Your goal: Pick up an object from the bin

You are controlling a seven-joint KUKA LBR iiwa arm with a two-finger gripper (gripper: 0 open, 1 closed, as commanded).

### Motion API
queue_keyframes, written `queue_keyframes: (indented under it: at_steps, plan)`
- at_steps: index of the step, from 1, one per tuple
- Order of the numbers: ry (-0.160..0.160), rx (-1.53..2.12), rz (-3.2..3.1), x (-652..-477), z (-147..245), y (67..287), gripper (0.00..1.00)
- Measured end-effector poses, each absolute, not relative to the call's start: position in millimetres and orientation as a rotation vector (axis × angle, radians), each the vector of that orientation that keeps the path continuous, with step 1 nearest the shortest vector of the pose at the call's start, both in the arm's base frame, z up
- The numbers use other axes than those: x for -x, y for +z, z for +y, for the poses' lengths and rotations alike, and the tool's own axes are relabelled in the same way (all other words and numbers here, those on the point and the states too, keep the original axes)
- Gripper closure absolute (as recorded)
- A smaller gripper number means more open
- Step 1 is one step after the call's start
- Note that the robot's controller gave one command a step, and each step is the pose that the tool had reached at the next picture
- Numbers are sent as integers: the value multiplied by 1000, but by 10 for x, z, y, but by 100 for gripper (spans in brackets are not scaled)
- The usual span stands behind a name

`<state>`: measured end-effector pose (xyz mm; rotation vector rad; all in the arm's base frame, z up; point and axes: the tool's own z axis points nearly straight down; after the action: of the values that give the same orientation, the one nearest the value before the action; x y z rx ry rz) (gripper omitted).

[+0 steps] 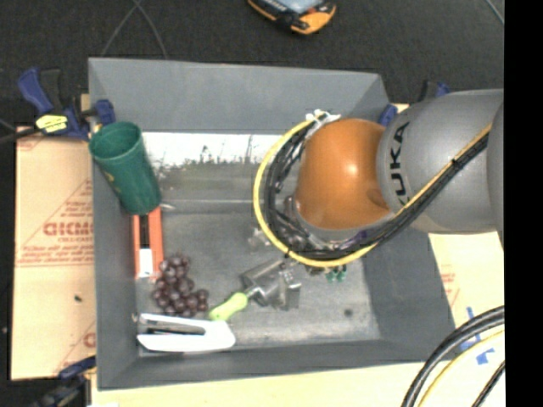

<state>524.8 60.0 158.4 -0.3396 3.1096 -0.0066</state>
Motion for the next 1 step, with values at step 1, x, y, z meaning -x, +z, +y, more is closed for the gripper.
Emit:
queue_keyframes:
  at_steps: [1]
  plan:
    - [0,544,3091,-5302,1000,1198,0]
